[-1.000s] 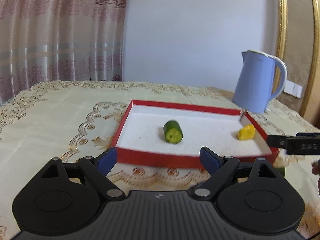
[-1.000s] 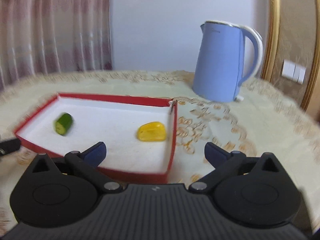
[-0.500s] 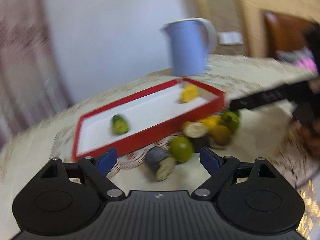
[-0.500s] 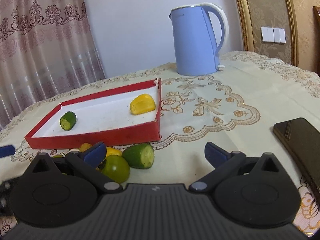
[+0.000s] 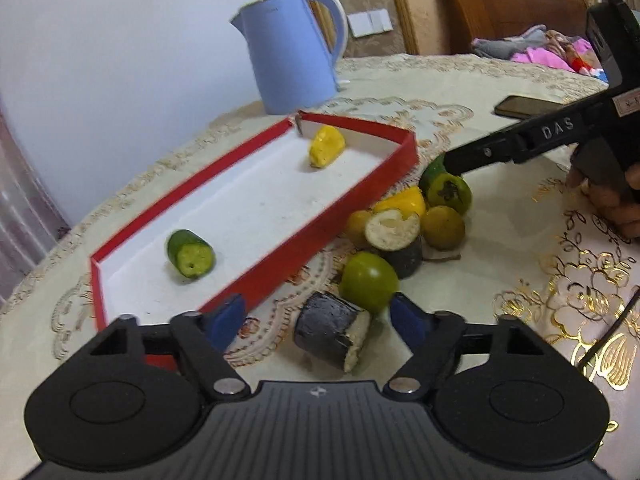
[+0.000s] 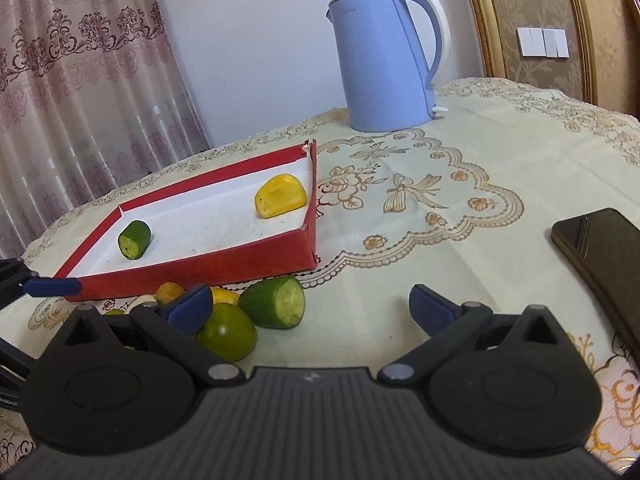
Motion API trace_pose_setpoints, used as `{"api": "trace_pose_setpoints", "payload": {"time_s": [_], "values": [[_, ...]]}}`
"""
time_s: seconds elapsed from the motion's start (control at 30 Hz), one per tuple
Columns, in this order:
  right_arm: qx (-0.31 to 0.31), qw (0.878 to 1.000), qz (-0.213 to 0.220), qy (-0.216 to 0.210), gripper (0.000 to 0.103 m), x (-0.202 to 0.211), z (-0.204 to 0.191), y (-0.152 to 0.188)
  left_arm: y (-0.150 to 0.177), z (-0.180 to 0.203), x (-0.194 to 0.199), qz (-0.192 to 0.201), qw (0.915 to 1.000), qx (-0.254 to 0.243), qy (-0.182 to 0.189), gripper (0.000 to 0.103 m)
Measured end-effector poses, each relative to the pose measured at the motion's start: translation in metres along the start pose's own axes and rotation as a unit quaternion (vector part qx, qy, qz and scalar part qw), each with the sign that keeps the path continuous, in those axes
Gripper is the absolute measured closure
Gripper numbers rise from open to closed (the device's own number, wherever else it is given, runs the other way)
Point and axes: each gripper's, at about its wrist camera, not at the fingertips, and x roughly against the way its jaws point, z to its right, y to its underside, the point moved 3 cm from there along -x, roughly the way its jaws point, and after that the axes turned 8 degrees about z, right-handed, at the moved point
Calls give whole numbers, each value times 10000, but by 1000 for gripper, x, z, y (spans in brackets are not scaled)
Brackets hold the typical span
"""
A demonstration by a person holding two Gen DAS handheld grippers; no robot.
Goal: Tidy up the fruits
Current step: 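Grasp the dark eggplant slice with the left gripper while the right gripper approaches a lime, then lift the eggplant slice with the left gripper while the right gripper grasps the cucumber chunk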
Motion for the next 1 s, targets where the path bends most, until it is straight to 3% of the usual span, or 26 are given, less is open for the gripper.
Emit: {"api": "trace_pose_setpoints", "payload": {"time_s": [0.03,0.13,0.3,0.4,0.53,0.6,0.67,0.77,0.87,1.0], "values": [[2,10000,-11,-3,0,0,0,0,1,1,-2,-54,10000,-13,82,41],[11,10000,-20,14,0,-1,0,0,3,5,-1,-88,9997,-51,210,53],[-17,10000,-10,10,0,0,0,0,3,5,2,-102,9998,-28,166,66],[-140,9998,62,-102,0,2,4,-1,5,4,6,-137,9997,212,52,66],[-479,9979,217,-369,0,10,16,-2,10,7,15,-242,9954,732,-560,66],[-334,9979,216,-513,0,14,17,-3,11,9,22,-322,9878,1137,-1015,66],[29,9976,264,-635,0,20,13,-5,11,12,27,-396,9792,1399,-1412,66],[1455,9857,419,-734,2,34,-11,-4,14,15,32,-413,9652,1950,-1695,66],[2407,9679,359,-622,17,37,-28,-1,16,17,33,-348,9538,2275,-1933,65],[2493,9643,48,-892,53,24,-26,-4,20,16,31,-342,9434,2542,-2105,65]]}}
